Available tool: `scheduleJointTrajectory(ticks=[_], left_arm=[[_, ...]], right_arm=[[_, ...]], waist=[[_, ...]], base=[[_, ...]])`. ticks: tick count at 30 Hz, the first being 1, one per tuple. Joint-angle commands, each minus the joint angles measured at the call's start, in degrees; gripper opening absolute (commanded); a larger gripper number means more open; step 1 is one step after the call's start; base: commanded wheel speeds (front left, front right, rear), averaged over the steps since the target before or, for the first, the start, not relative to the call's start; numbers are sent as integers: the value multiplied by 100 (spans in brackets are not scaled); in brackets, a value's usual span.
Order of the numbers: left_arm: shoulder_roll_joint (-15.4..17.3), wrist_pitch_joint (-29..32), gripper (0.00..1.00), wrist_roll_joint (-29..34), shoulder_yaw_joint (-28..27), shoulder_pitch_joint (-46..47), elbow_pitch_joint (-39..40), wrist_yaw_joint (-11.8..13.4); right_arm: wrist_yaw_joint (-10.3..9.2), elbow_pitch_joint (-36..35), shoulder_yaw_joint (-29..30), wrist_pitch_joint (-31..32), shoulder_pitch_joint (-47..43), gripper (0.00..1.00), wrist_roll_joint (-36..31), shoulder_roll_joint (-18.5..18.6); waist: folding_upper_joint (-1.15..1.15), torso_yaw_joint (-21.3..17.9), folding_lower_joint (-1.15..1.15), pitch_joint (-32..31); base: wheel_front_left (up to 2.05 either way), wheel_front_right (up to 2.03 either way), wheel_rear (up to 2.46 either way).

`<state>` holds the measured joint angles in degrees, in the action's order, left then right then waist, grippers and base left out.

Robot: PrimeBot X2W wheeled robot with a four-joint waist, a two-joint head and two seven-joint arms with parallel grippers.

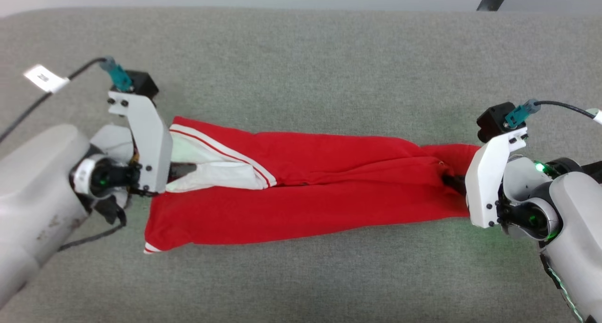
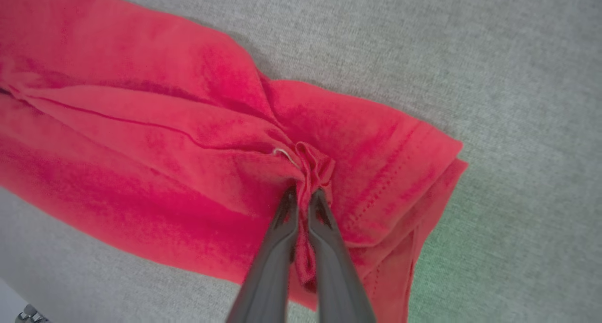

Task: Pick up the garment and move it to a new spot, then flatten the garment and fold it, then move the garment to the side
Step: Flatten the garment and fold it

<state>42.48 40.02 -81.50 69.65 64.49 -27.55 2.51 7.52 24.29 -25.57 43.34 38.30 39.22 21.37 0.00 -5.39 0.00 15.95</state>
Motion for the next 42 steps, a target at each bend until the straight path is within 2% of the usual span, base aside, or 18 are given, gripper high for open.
scheduleJointTrajectory(ticks=[1,8,11,12,13,14,19,24,28,33,36,42], left_arm=[[97,-85,100,61,-52,69,84,-5],[371,-482,100,314,-109,41,557,146],[422,-598,100,339,-111,-58,749,203],[422,-641,100,342,-118,-77,790,215],[420,-686,100,341,-129,-104,822,240],[420,-714,100,345,-133,-135,843,267],[372,-813,100,366,-121,-208,879,355],[378,-892,100,350,-115,-309,883,367],[481,-1050,100,363,-91,-518,941,362],[660,-1457,100,424,-110,-828,1159,362],[765,-1944,100,541,-181,-995,1358,351],[955,-3222,100,801,-396,-1476,1746,534]], right_arm=[[-7,69,-6,54,-86,0,19,3],[-7,405,126,411,-187,0,-5,-1],[-7,651,215,526,-164,22,-120,-93],[-7,737,245,515,-131,31,-176,-142],[-7,837,263,492,-93,58,-260,-173],[-7,983,316,485,-51,100,-352,-198],[-9,1663,563,441,245,100,-682,-460],[-8,1728,638,493,492,100,-766,-548],[-8,1324,575,554,438,100,-651,-411],[-7,307,467,382,111,100,-559,-46],[-6,-593,392,-191,-211,100,-559,220],[-6,-1757,528,-2335,-1076,100,-1186,590]], waist=[[0,66,0,-144],[0,215,0,-309],[0,276,0,-307],[0,292,0,-301],[0,307,0,-292],[0,314,0,-284],[0,351,0,-309],[0,356,0,-482],[0,315,0,-760],[0,238,0,-1114],[0,217,0,-1285],[0,163,0,-1512]], base=[[0,0,0],[0,0,0],[0,0,0],[0,0,0],[0,0,0],[0,0,0],[0,0,0],[0,0,0],[0,0,0],[0,0,0],[0,0,0],[0,0,0]])
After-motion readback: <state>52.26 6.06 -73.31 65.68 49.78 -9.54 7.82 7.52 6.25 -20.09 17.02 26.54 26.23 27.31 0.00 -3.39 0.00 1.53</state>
